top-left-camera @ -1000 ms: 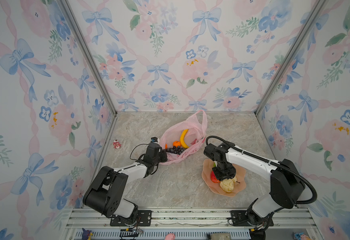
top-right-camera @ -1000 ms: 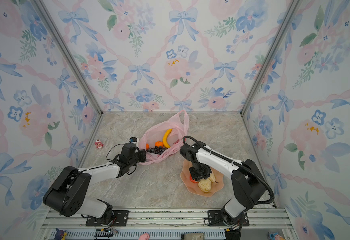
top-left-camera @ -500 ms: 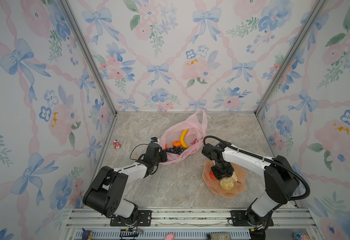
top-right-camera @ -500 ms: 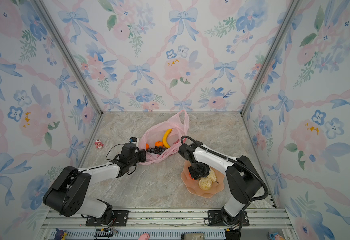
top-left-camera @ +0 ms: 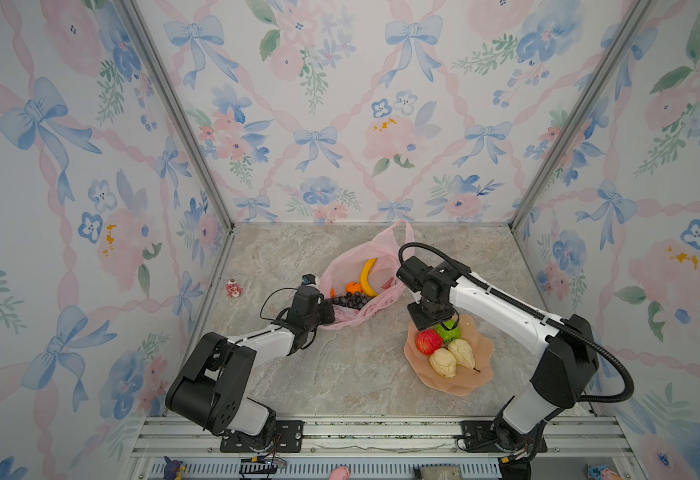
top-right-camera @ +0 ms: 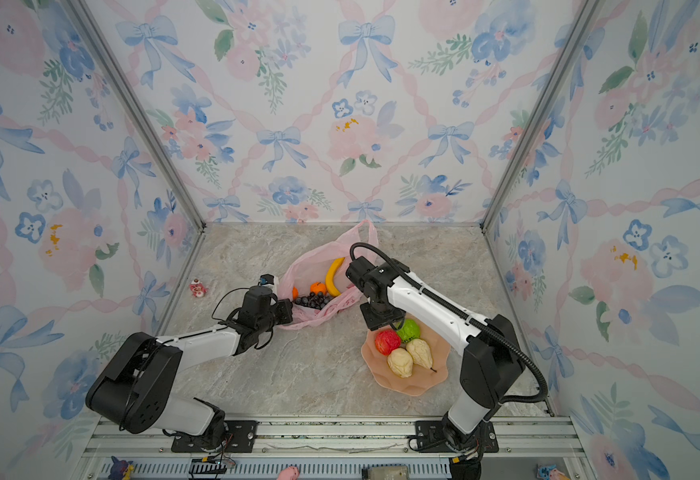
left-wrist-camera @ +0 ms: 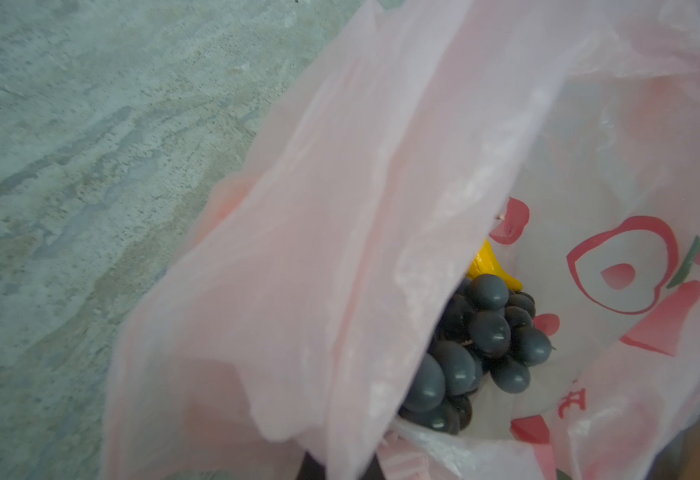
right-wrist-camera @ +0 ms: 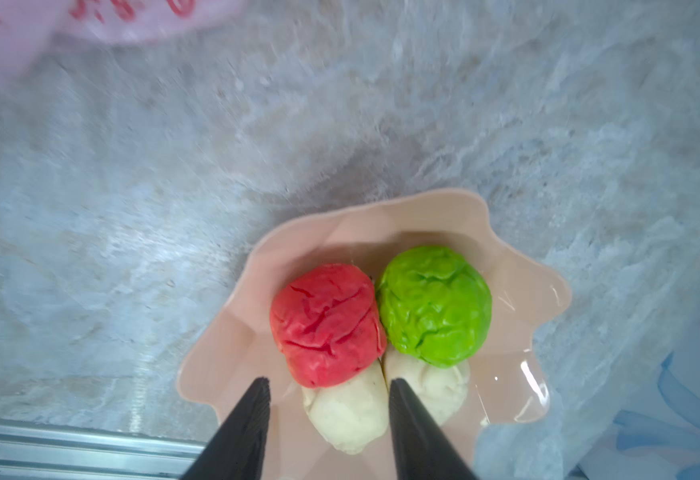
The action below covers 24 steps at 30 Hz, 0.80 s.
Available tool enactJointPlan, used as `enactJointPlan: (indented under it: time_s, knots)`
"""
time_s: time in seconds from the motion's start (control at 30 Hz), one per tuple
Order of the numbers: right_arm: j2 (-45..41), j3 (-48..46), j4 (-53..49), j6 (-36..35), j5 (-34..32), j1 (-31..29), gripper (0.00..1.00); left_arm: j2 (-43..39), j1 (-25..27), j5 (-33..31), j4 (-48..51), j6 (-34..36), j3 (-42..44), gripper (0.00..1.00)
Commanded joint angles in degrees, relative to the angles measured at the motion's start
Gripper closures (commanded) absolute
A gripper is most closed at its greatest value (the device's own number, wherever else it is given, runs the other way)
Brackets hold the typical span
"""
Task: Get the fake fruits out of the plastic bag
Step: 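Raise the right gripper and move it over the bag opening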
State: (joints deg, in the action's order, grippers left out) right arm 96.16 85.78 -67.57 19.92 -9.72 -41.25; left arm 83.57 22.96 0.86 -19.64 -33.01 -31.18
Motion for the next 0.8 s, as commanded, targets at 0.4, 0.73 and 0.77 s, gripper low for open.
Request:
enactJointPlan:
  time_s: [0.4, 0.73, 0.77]
  knots:
    - [24.10, 26.72, 18.46, -1.86, 10.51, -2.43, 0.55, -6.04, -1.36, -2.52, 1.29, -2.66, 3.46, 1.00]
    - [31.10, 29.90, 25.00, -0.81, 16.60, -2.03, 0.57, -6.53, -1.45, -3.32, 2.04, -3.95, 4.33, 1.00]
    - [31.31, 29.95, 25.56, -0.76, 17.33, -2.14, 0.57, -6.64, -1.51, -3.54, 2.20, -3.91, 4.45, 1.00]
